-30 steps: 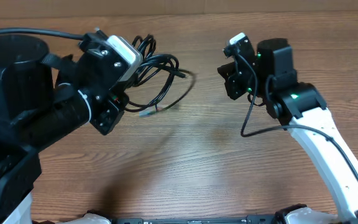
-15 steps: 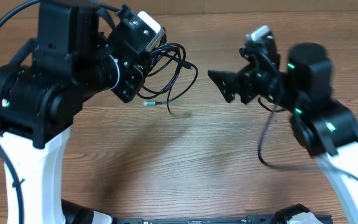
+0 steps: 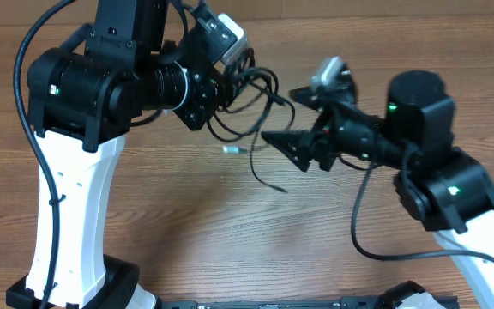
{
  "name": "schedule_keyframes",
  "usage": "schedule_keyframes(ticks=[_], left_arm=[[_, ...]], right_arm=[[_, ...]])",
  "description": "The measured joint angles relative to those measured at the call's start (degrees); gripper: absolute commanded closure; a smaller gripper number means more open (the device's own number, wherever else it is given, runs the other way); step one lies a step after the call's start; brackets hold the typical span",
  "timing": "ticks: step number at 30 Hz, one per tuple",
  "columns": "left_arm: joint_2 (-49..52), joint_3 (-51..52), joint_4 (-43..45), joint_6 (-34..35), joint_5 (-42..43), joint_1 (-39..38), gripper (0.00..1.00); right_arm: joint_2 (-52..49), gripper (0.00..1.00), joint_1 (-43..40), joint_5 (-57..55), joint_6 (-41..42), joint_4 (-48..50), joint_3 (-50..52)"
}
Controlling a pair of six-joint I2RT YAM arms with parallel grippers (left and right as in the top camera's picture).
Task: Untangle cables
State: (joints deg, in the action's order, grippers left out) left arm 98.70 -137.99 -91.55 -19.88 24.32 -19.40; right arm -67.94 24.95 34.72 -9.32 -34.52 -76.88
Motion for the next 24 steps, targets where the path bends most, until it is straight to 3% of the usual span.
schedule_keyframes(ticks=[3,5,6,8,18,24], left_arm=[[0.0,0.0,-2.7,0.0,1.9,0.0,0.96],[0.0,0.0,-4.0,0.0,2.7,0.0,0.96],[0.0,0.0,-4.3,0.0,2.9,0.0,0.96],[0.0,0.0,-4.4,0.0,3.2,0.0,0.96],[0.0,0.0,-4.8,0.7,2.0,-0.3,0.96],[-0.4,0.0,-3.8,5.5,-1.6,-1.6,0.96]], right_arm=[[-1.2,0.19,0.4,-0.6,-0.5,0.0,0.0],[-1.7,0.32,0.4,-0.9,-0.9,0.0,0.0],[-1.8,0.45,0.5,-1.1,-1.4,0.1,0.0],[-1.8,0.96,0.4,-1.7,-1.6,0.6,0.0],[-1.8,0.96,0.1,-5.6,-3.1,0.9,0.0],[-1.8,0.96,-5.9,-2.9,-3.7,1.4,0.0]])
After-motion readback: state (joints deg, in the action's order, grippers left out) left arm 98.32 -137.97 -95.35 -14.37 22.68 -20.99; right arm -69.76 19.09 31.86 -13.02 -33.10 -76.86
